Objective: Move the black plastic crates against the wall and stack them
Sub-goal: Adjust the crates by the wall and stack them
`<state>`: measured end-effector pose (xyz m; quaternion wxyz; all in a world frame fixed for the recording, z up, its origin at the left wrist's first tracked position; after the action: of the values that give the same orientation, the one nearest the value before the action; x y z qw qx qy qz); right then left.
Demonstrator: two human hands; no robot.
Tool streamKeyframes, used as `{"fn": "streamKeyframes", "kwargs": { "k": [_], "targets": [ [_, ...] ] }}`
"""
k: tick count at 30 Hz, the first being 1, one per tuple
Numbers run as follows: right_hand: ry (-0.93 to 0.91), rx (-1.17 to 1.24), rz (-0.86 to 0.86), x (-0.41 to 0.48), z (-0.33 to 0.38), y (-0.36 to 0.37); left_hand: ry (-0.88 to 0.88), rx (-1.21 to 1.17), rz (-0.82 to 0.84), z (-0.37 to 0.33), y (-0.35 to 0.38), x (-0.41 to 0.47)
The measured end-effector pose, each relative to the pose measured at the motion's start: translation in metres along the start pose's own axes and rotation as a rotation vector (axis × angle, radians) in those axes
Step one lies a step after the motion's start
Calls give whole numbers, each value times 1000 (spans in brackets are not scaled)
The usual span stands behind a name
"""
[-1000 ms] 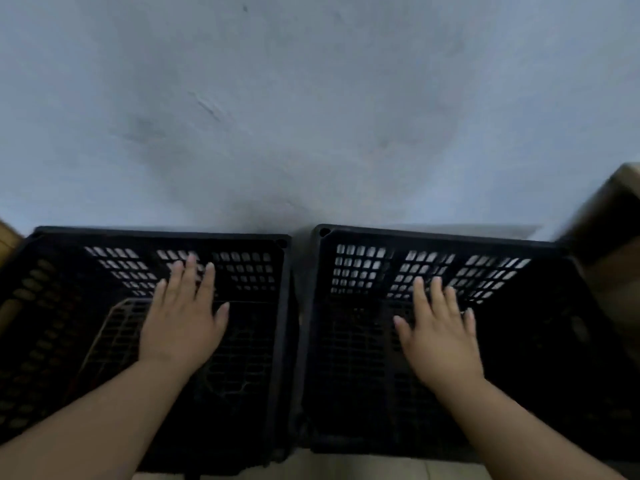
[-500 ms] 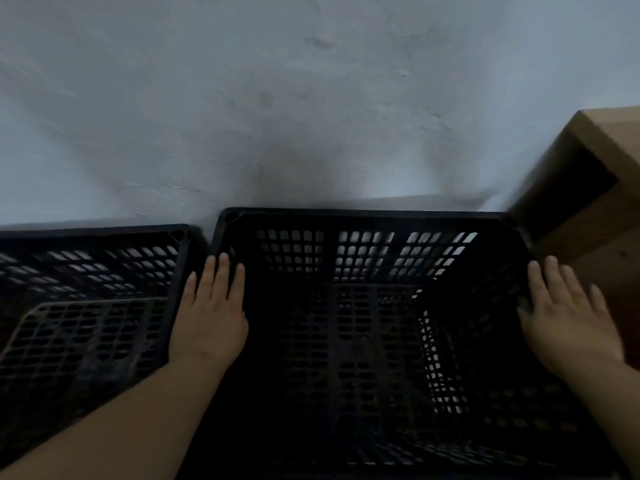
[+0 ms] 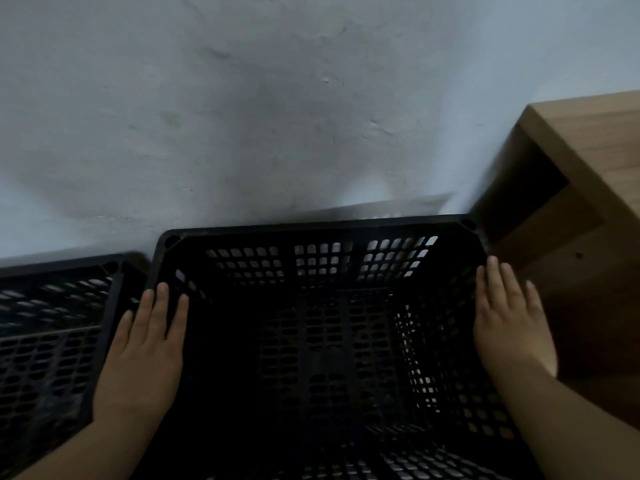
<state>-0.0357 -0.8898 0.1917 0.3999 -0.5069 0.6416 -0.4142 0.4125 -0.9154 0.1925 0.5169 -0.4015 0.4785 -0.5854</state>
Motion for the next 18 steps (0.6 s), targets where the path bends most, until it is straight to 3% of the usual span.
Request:
{"fn": "streamKeyframes", "kwargs": {
  "k": [4,6,13,18],
  "targets": [
    [-40,123,-135,2,-5,4,28,3,-67,-4,-1,3],
    [-21,113,-120,1,-7,1,37,22,-80,-5,0,3],
    [5,-165,194,-2,-2,-19,109,70,-61,-5,-8,1],
    [16,-271,307,-8,-8,-47,220,56,8,1,-27,-5]
  ]
}}
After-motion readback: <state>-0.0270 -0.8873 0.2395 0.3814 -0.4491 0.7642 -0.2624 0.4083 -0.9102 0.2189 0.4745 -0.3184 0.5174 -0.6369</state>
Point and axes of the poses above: each hand's wrist, its own x-axis towards the middle knuckle, its own y-axis out of the palm, z = x × y, the point moved 2 cm from there along x, towards the middle knuckle, and after that the axes turned 1 degree about -y, right-handed, at the moved point
